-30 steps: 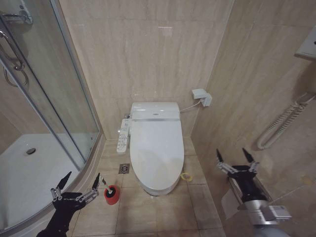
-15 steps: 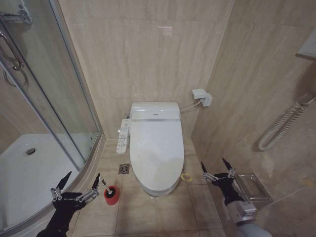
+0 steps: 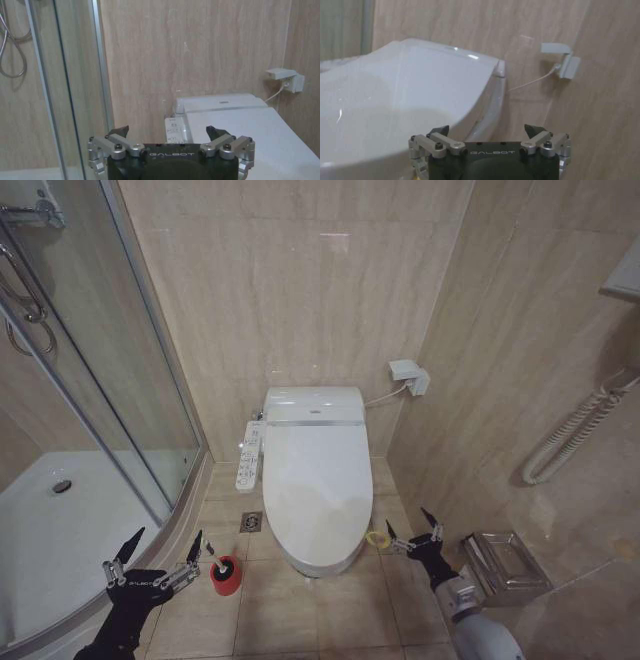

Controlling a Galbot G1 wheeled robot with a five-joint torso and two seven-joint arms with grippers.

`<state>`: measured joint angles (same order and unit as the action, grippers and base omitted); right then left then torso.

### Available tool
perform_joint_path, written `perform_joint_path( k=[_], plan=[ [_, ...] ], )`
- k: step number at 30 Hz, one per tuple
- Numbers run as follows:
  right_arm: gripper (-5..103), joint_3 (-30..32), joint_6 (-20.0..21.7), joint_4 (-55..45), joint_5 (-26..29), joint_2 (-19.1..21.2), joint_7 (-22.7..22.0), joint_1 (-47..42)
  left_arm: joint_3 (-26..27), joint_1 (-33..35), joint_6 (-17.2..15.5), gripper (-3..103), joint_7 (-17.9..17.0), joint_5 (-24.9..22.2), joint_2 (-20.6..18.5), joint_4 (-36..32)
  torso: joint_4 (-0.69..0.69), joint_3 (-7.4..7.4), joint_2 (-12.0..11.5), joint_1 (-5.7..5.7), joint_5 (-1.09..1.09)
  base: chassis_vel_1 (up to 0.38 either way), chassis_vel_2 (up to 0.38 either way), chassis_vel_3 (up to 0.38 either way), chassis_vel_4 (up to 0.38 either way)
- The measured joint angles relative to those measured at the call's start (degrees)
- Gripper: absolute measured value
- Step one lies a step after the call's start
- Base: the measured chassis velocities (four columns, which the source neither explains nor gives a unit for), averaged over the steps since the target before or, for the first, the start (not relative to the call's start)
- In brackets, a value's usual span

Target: Open the toilet lid, clean the toilet bowl with a toilet brush, close the toilet lid, and flush.

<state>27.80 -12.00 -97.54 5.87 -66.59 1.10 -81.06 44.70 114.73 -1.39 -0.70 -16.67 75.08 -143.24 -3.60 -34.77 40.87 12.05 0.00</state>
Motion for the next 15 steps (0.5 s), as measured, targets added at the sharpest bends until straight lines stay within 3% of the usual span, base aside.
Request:
perform_joint_path(
  k=[4,5,12,13,15],
  plan=[
    [102,-1.2,-0.9,3.6,-1.1,0.8,1.3,1.9,0.0,0.0,0.0,100,0.0,0.0,0.0,0.0,0.00,0.00,0.0,0.00,0.00,0.000,0.000,0.000,0.000],
    [90,-1.6,-1.2,4.8,-1.4,1.0,1.6,2.5,0.0,0.0,0.0,100,0.0,0.0,0.0,0.0,-0.01,0.00,0.0,0.00,0.00,0.000,0.000,0.000,0.000],
    [90,-3.0,-2.1,9.3,-2.7,1.2,2.2,5.2,0.0,0.0,0.0,100,0.0,0.0,0.0,0.0,0.00,0.00,0.0,0.00,0.00,0.000,0.000,0.000,0.000],
    [83,-3.2,-2.2,10.2,-3.1,1.2,2.2,5.7,0.0,0.0,0.0,100,0.0,0.0,0.0,0.0,0.00,0.00,0.0,0.00,0.00,0.000,0.000,0.000,0.000],
    [83,-3.4,-2.6,12.2,-3.9,1.1,2.3,6.8,0.0,0.0,0.0,100,0.0,0.0,0.0,0.0,0.00,0.00,0.0,0.00,0.00,0.000,0.000,0.000,0.000]
  ],
)
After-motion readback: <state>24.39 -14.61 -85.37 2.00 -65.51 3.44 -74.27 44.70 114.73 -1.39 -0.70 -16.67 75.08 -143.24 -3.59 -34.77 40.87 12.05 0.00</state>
